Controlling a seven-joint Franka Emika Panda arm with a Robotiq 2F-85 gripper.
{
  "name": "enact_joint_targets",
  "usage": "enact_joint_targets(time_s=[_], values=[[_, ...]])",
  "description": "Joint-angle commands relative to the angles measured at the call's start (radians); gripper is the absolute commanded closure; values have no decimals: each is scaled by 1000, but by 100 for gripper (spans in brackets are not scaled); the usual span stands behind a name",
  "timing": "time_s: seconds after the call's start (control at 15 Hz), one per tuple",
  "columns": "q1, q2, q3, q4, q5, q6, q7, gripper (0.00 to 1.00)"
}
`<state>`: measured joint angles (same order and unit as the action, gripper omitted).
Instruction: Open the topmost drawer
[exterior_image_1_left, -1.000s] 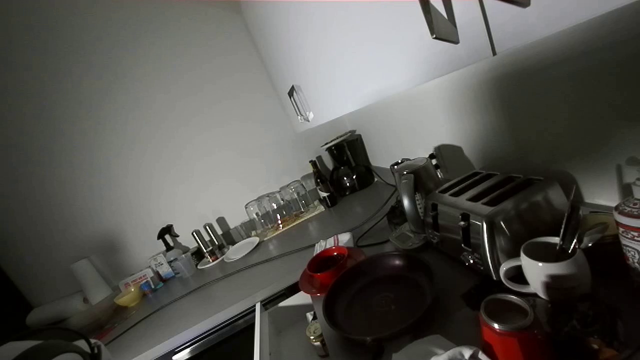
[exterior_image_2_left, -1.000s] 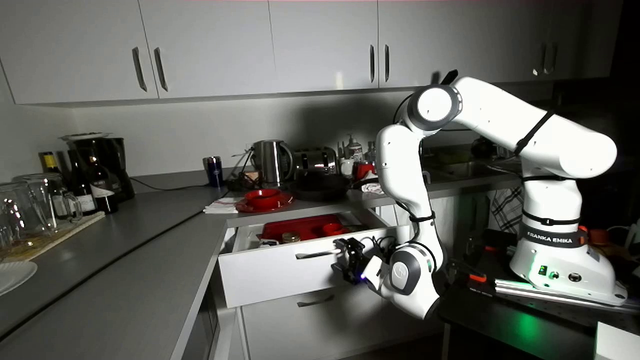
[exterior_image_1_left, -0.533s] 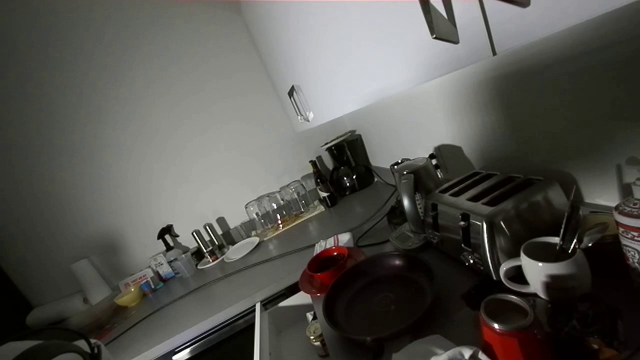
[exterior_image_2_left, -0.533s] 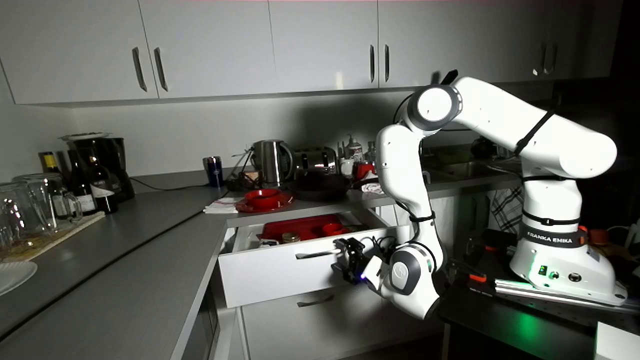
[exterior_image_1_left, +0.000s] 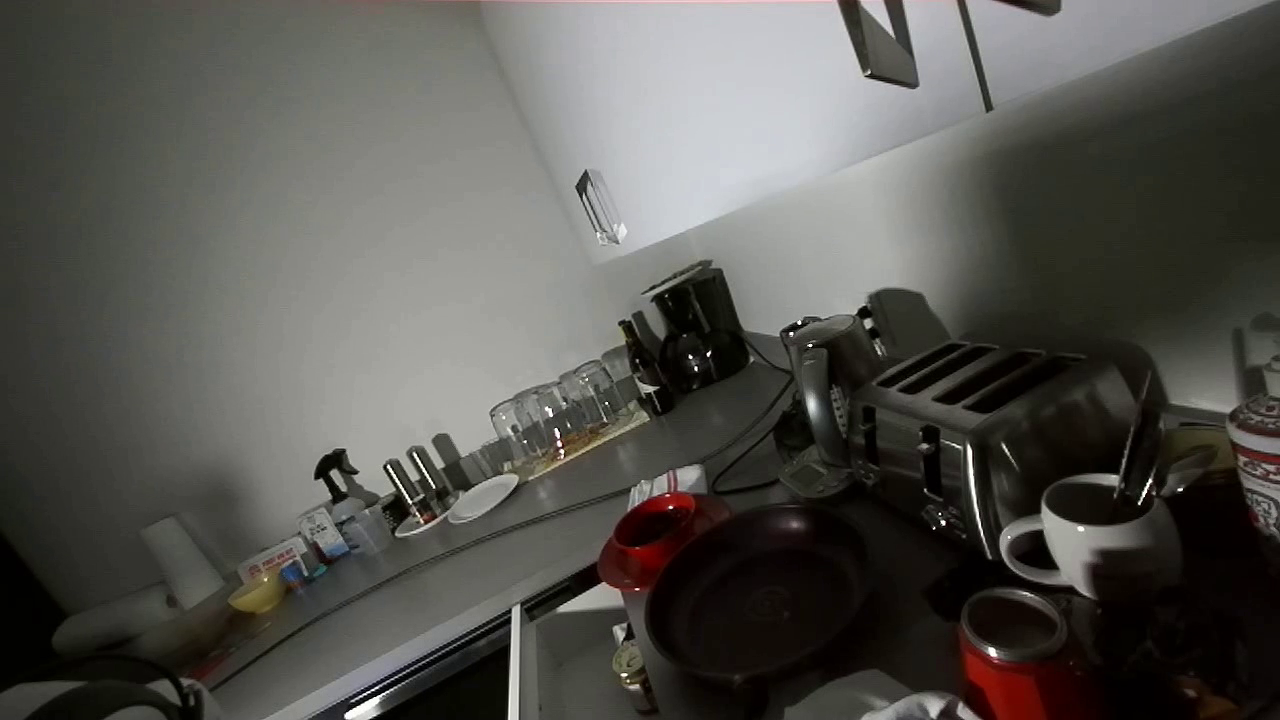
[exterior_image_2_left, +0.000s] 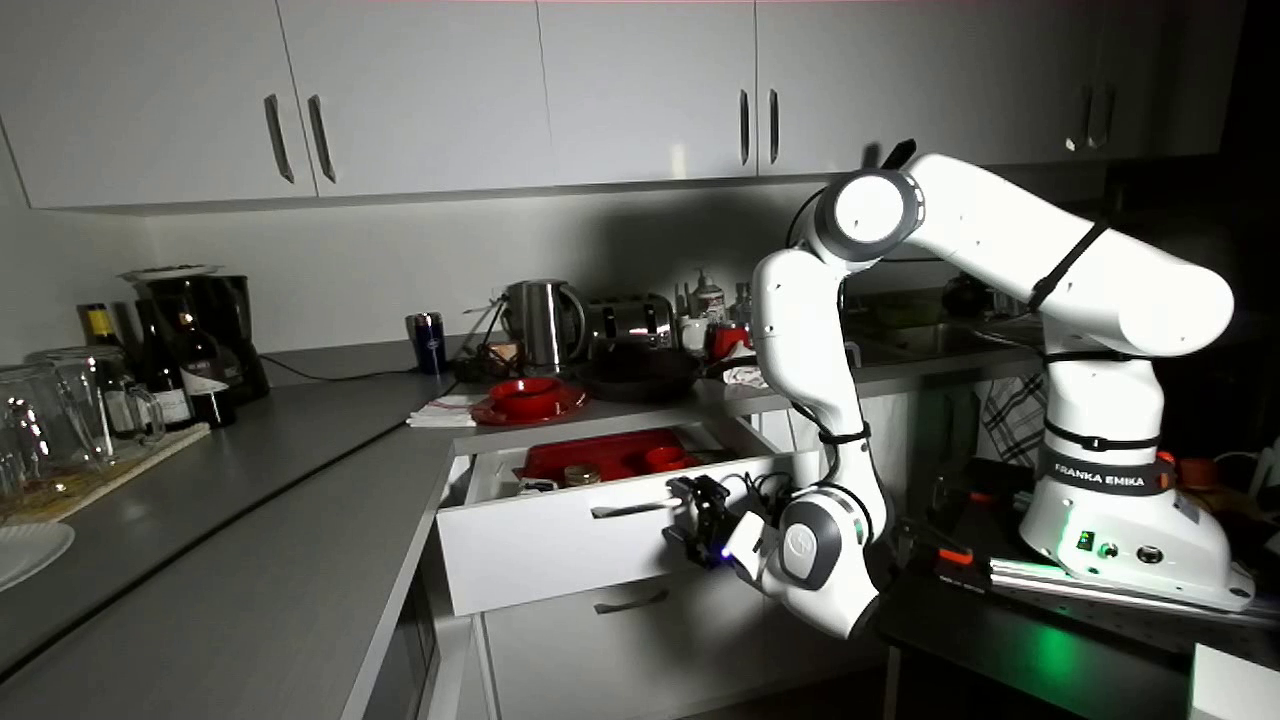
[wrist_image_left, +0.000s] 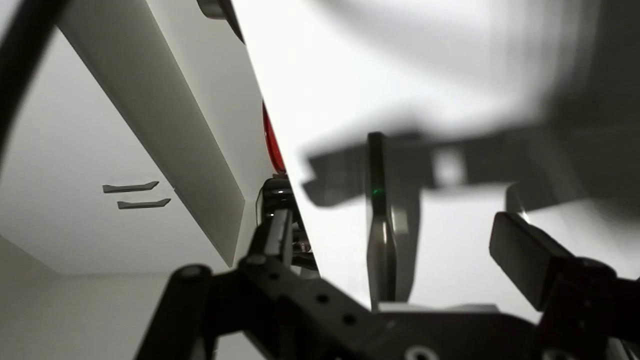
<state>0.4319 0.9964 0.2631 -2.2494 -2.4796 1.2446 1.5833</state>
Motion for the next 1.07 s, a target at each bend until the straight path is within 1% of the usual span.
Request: enact_joint_targets(time_s=[0.0,0.2,0.33,0.4,0.47,0.6,0.67,1.0], values=[[-33,8,25,-1,-23,-17,-19,0],[-34,7,29,2,-29,-10,-8,0],[-49,-12,83,64,-18,49,3,0],[-52,-25,98,89,-13,71,-3,0],[-50,-30,90,86,-4,69,-26,0],[-49,-5,43,28,-15,29,-24,0],[-52,8,32,11,-18,12,-19,0],[-48,16,29,6,-20,1,-18,0]])
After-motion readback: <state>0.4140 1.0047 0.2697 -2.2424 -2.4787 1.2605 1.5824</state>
